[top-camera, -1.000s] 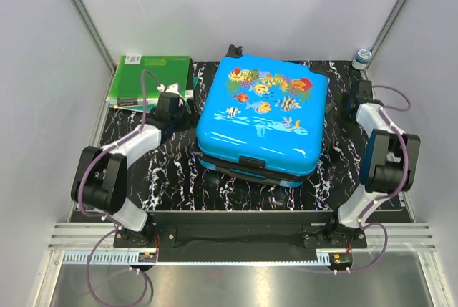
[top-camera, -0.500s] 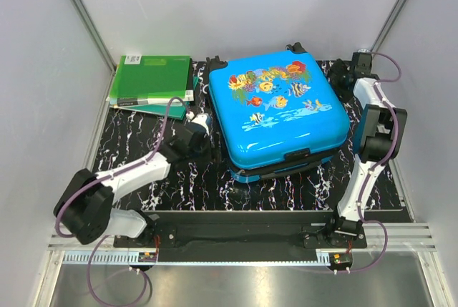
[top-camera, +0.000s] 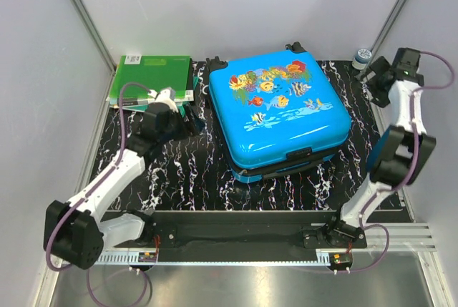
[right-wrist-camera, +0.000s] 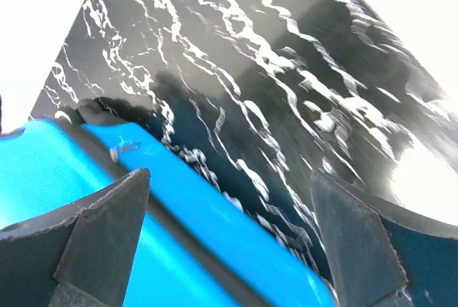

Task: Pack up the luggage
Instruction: Zip the luggage at the center of the board.

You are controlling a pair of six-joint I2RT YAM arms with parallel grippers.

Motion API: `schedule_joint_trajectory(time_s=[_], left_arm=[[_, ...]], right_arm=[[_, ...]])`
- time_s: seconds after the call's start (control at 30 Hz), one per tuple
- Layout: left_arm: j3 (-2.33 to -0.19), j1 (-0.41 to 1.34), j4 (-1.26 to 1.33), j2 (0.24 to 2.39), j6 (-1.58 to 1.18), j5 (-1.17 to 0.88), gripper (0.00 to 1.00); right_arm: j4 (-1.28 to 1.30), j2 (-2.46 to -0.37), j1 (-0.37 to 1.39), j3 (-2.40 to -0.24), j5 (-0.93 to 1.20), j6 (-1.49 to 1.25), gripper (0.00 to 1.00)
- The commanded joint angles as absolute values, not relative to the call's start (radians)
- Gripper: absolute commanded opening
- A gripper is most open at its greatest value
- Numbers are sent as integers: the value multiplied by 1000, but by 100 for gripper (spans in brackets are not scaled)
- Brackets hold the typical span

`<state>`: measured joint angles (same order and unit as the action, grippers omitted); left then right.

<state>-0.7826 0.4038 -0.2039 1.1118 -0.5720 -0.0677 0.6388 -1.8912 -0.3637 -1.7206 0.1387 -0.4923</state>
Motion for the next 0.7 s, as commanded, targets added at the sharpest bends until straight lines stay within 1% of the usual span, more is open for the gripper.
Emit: schedule_joint_trajectory(time_s=[0.0, 0.07, 0.1, 0.17, 0.2, 0.27, 0.3, 0.4, 0.53, 0.67], left_arm=[[-925, 331, -189, 1236, -517, -132, 83], [-1023, 287, -189, 1291, -515, -152, 84], [-1061, 272, -187, 1355, -518, -164, 84], [-1162, 230, -186, 1419, -519, -181, 83], [-1198, 218, -192, 1477, -514, -187, 83], [-1294, 199, -193, 1540, -512, -175, 83], [-1324, 192, -199, 1605, -505, -166, 83], [-1446, 178, -222, 1707, -508, -167, 83], [-1564, 155, -241, 1885, -512, -161, 82], [-1649, 153, -242, 1994, -522, -175, 79]], right_arm=[[681, -1575, -342, -1521, 25, -518, 100], [670, -1484, -342, -1430, 6, -534, 100], [669, -1394, -344, -1349, -18, -546, 100], [669, -1298, -342, -1274, -25, -560, 100], [678, -1204, -342, -1208, -31, -567, 100], [690, -1105, -342, -1145, -44, -612, 100], [701, -1010, -342, -1088, -67, -626, 100], [762, -884, -344, -1051, -106, -638, 100], [876, -812, -342, -1058, -71, -618, 100], [985, -749, -344, -991, -35, -617, 100]])
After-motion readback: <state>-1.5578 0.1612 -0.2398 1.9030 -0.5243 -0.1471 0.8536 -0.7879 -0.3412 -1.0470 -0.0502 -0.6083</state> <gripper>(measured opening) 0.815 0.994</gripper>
